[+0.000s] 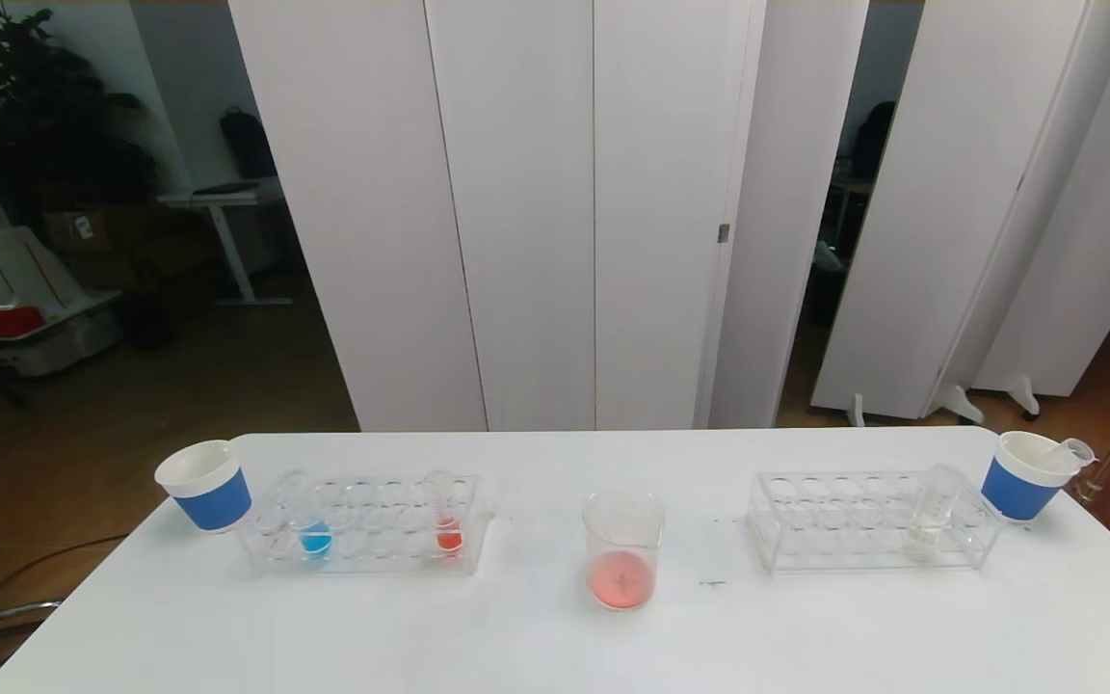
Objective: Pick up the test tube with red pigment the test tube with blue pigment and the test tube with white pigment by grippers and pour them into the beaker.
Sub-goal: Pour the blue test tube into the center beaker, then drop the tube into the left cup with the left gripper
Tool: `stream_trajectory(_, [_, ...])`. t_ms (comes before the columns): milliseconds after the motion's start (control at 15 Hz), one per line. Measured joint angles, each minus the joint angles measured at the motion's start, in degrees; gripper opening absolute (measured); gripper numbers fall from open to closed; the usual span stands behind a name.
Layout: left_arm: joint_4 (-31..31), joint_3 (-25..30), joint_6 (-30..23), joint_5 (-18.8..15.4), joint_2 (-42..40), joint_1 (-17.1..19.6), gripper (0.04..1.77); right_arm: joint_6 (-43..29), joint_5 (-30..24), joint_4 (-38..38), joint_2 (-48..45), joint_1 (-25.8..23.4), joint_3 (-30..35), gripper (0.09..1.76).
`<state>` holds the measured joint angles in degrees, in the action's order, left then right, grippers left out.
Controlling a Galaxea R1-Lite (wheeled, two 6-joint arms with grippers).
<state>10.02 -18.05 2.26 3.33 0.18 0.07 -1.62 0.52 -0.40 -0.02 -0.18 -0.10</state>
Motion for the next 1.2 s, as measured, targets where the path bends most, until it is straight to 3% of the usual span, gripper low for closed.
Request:
stream_trajectory(400, [2.65,-18.69,0.02,-0.11,10.70,-1.19,1.72,0.00,0.00,-0.01,0.00,0.00,0.02,1.75])
stream_trajectory(600, [-0.79,-24.55,-0.06,0.52,19.02,-3.21,1.72,-0.02,0.00,0.00,0.00,0.00,0.02,1.75])
stream_trajectory(800, [-10.96,-26.06,-0.09,0.99,28.70,-3.45,1.72,-0.02,0.00,0.00,0.00,0.00,0.02,1.75])
stream_trajectory(1200, [-23.94,-24.09,-0.39,1.02,46.64,-3.18,1.72,0.00,-0.01,-0.01,0.00,0.00,0.02,1.75])
